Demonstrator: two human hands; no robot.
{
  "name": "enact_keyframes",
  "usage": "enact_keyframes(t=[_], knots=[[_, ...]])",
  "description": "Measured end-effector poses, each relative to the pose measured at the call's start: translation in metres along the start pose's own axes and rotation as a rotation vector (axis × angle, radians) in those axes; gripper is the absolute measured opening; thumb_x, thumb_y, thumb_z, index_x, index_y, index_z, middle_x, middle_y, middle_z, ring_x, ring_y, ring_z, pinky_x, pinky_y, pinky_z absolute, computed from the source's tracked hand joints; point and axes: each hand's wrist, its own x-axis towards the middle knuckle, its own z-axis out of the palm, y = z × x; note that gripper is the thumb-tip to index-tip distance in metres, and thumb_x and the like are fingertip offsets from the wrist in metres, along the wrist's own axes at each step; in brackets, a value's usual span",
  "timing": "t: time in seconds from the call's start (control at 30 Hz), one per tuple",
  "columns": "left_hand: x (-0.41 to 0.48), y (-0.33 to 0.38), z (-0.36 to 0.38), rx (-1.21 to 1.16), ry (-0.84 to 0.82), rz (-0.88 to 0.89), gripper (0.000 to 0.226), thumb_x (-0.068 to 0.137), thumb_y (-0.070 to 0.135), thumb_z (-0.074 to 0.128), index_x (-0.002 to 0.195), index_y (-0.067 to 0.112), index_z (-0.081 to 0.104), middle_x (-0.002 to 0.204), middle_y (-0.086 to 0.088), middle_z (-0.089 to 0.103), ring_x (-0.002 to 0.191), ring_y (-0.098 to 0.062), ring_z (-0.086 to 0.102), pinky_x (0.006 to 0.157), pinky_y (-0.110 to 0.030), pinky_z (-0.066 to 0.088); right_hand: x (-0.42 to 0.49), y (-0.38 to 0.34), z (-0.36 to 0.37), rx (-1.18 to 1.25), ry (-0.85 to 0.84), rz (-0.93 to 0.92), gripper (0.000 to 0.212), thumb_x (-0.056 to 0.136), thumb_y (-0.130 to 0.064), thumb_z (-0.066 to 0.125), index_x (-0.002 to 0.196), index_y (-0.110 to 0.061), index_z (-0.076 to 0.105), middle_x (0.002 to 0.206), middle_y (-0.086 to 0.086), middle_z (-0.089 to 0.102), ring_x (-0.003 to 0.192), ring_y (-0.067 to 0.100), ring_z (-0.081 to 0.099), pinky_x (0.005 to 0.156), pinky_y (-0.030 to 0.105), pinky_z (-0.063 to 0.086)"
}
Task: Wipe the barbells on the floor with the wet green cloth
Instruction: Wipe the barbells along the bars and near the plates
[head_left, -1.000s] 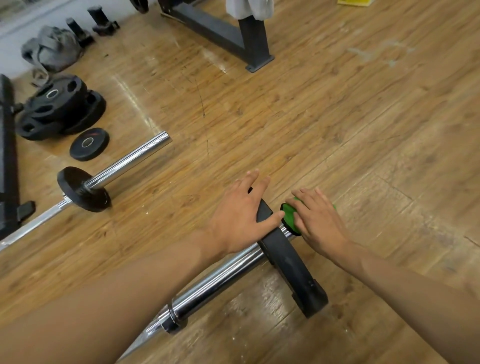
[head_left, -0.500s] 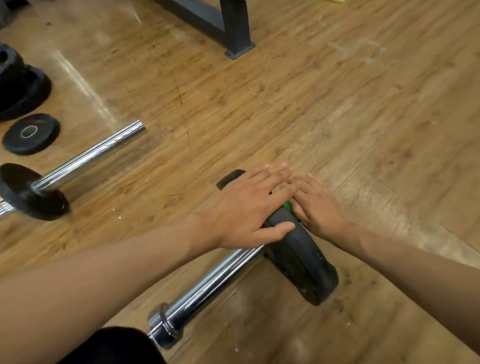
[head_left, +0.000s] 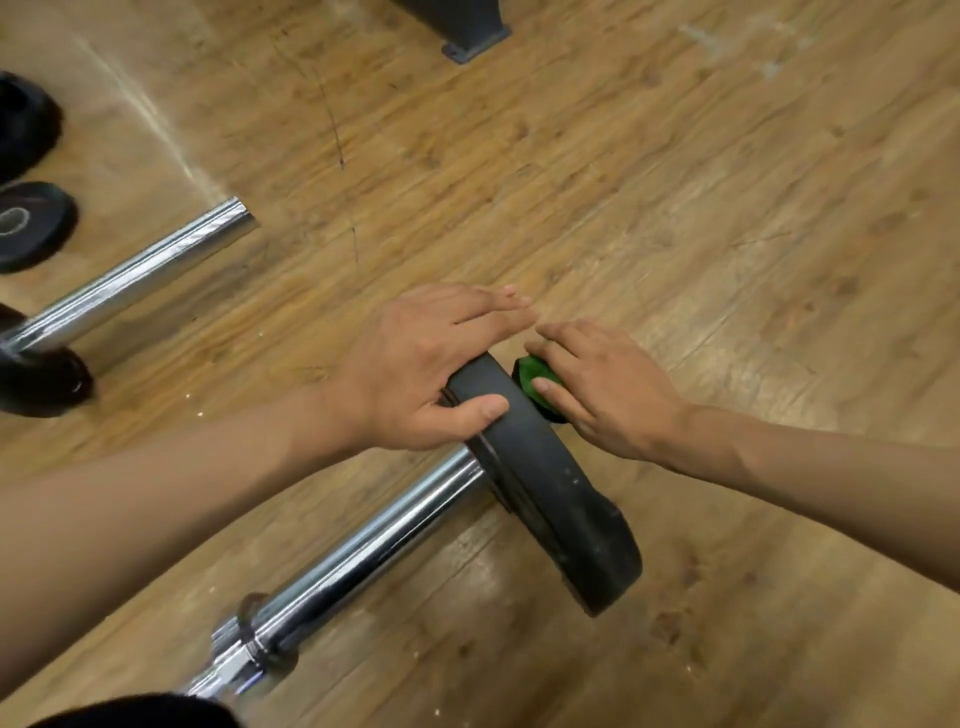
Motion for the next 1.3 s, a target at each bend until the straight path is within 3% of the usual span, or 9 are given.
enact_keyframes(t=[0.23, 0.37, 0.47, 0.63, 0.77, 0.83, 0.97, 1.1, 1.3], knots=[[0.0, 0.003, -0.012, 0.013, -0.145, -0.133, 0.086, 0.102, 0.071, 0.026, 0.146, 0.004, 0.056, 0.153, -0.015, 0.053, 0.148, -0.028, 0.044, 0.118, -0.056, 0.035, 0.022, 0.02, -0.014, -0.076, -0.169, -0.237, 0.076, 0.102, -0.061, 0.013, 0.148, -0.016, 0.055, 0.149, 0.015, 0.056, 0.13, 0.036, 0.058, 0.11, 0.045, 0.045], [-0.001, 0.017, -0.023, 0.027, -0.255, -0.356, 0.087, 0.095, 0.08, 0.034, 0.151, 0.016, 0.053, 0.163, -0.007, 0.042, 0.157, -0.018, 0.025, 0.129, -0.039, 0.017, 0.008, 0.0, 0.007, -0.094, 0.072, -0.116, 0.056, 0.104, -0.051, 0.026, 0.118, -0.015, 0.067, 0.112, 0.008, 0.069, 0.092, 0.034, 0.067, 0.076, 0.043, 0.051], [0.003, 0.03, -0.023, 0.035, -0.269, -0.463, 0.08, 0.091, 0.071, 0.045, 0.148, 0.016, 0.056, 0.164, -0.005, 0.041, 0.157, -0.013, 0.023, 0.128, -0.03, 0.016, 0.007, -0.009, 0.015, -0.079, 0.255, -0.044, 0.044, 0.101, -0.044, 0.036, 0.101, -0.015, 0.069, 0.094, 0.007, 0.068, 0.081, 0.034, 0.065, 0.071, 0.042, 0.045], [0.003, 0.047, -0.014, 0.068, -0.177, -0.446, 0.079, 0.092, 0.068, 0.048, 0.147, 0.013, 0.058, 0.162, -0.008, 0.044, 0.156, -0.018, 0.029, 0.128, -0.044, 0.023, -0.005, -0.013, 0.022, -0.067, 0.25, -0.076, 0.047, 0.107, -0.042, 0.033, 0.124, -0.012, 0.065, 0.118, 0.013, 0.068, 0.1, 0.035, 0.063, 0.091, 0.045, 0.043], [0.0, 0.054, -0.008, 0.105, -0.122, -0.367, 0.087, 0.096, 0.079, 0.034, 0.143, 0.012, 0.062, 0.157, -0.01, 0.051, 0.152, -0.022, 0.037, 0.123, -0.05, 0.031, -0.017, 0.011, 0.013, -0.116, 0.216, -0.33, 0.055, 0.109, -0.047, 0.031, 0.145, -0.012, 0.056, 0.143, 0.016, 0.059, 0.121, 0.032, 0.059, 0.108, 0.041, 0.043], [-0.001, 0.056, -0.002, 0.111, -0.058, -0.334, 0.084, 0.098, 0.077, 0.033, 0.141, 0.011, 0.063, 0.153, -0.009, 0.054, 0.149, -0.023, 0.042, 0.12, -0.053, 0.036, -0.016, 0.029, 0.007, -0.132, 0.233, -0.338, 0.052, 0.107, -0.045, 0.033, 0.134, -0.011, 0.064, 0.13, 0.015, 0.066, 0.111, 0.031, 0.064, 0.101, 0.037, 0.047], [0.0, 0.056, 0.005, 0.136, 0.0, -0.291, 0.068, 0.097, 0.059, 0.044, 0.137, 0.009, 0.066, 0.146, -0.008, 0.061, 0.145, -0.024, 0.049, 0.115, -0.054, 0.041, -0.014, 0.025, 0.001, 0.046, 0.183, -0.024, 0.054, 0.102, -0.043, 0.028, 0.119, -0.012, 0.069, 0.115, 0.012, 0.068, 0.095, 0.036, 0.069, 0.076, 0.04, 0.053], [-0.003, 0.059, 0.005, 0.133, -0.004, -0.301, 0.077, 0.099, 0.069, 0.038, 0.137, 0.009, 0.066, 0.146, -0.008, 0.061, 0.145, -0.024, 0.049, 0.114, -0.054, 0.042, -0.024, -0.004, 0.018, -0.009, 0.171, -0.106, 0.057, 0.106, -0.042, 0.028, 0.137, -0.006, 0.06, 0.138, 0.019, 0.06, 0.125, 0.038, 0.059, 0.112, 0.049, 0.046], [-0.003, 0.068, 0.002, 0.167, -0.034, -0.296, 0.076, 0.099, 0.071, 0.037, 0.14, 0.013, 0.065, 0.148, -0.005, 0.059, 0.146, -0.021, 0.046, 0.115, -0.053, 0.041, -0.03, 0.035, 0.007, -0.055, 0.081, -0.246, 0.059, 0.109, -0.046, 0.024, 0.152, -0.012, 0.046, 0.151, 0.014, 0.052, 0.137, 0.029, 0.052, 0.124, 0.042, 0.03]])
